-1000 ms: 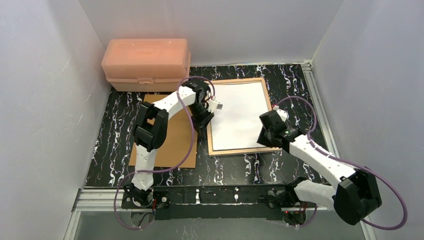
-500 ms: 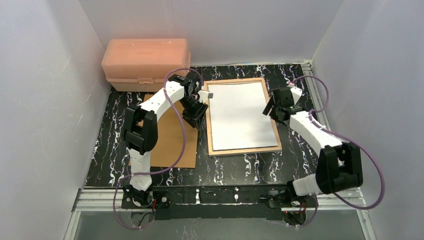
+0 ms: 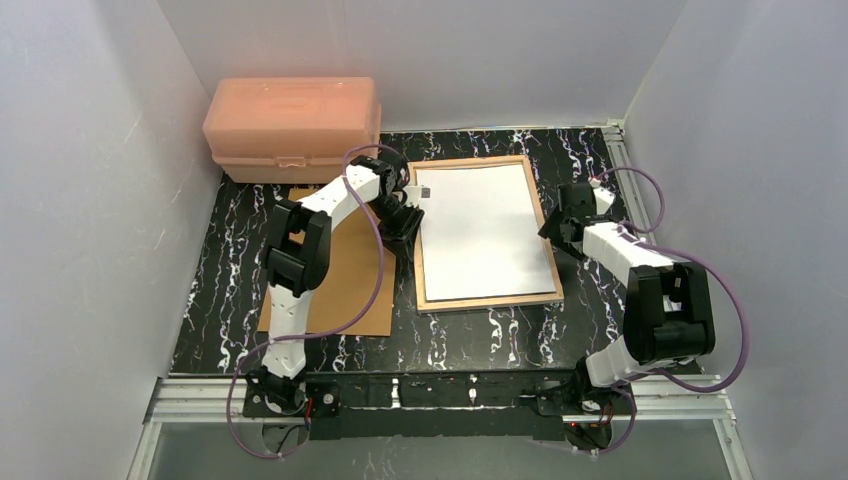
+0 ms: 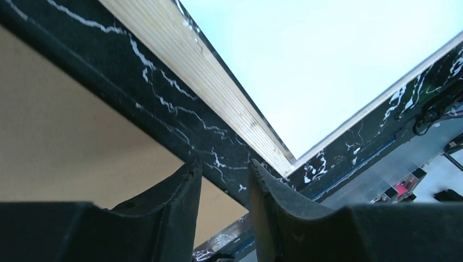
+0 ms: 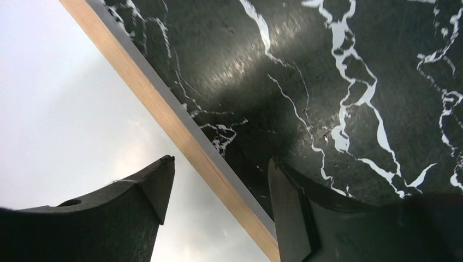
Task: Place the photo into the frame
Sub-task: Adjust the photo frame at the center of the board.
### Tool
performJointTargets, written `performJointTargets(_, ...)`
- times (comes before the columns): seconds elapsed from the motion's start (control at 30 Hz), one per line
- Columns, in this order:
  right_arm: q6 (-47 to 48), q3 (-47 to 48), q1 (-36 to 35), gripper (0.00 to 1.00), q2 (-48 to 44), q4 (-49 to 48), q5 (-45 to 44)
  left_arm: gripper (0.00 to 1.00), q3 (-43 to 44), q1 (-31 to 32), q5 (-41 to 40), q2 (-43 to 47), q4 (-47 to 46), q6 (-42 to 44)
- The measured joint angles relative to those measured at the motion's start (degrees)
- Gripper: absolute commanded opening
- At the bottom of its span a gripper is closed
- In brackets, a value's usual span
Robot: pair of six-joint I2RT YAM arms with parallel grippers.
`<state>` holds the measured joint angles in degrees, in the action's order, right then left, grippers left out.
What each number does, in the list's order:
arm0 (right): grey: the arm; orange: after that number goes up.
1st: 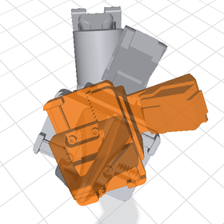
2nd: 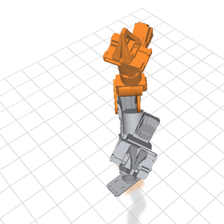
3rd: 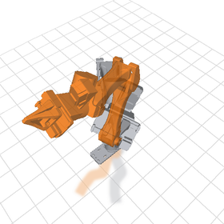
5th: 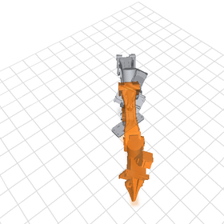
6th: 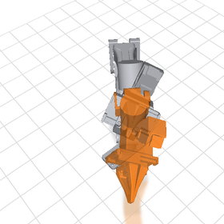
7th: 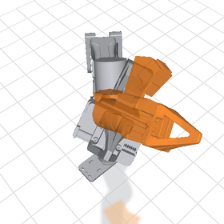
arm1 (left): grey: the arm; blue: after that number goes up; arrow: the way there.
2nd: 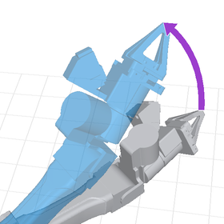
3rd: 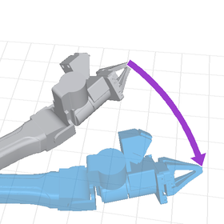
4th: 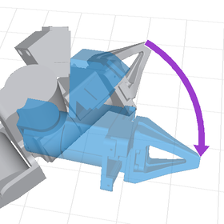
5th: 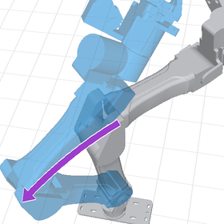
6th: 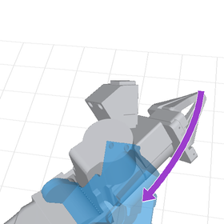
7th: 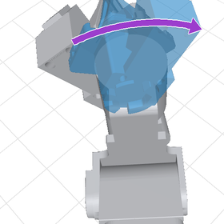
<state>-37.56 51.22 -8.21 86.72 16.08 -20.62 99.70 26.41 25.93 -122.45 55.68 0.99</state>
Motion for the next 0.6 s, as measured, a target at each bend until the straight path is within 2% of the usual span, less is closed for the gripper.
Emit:
performJointTargets(0.17,-1.38,-3.98,0.83,0.62,-0.11,0.02,1.16,0.32,1.09,0.00,0.83,-3.85,-1.31,-1.11)
performJointTargets(0.4,-2.95,-7.17,4.17,0.59,-4.11,0.48,1.97,0.28,1.66,0.00,-1.53,-4.37,-3.87,-2.86)
performJointTargets(0.6,-3.13,-7.13,5.99,0.43,-4.66,0.50,2.75,0.22,1.66,0.00,-4.94,-4.37,-5.51,-3.74)
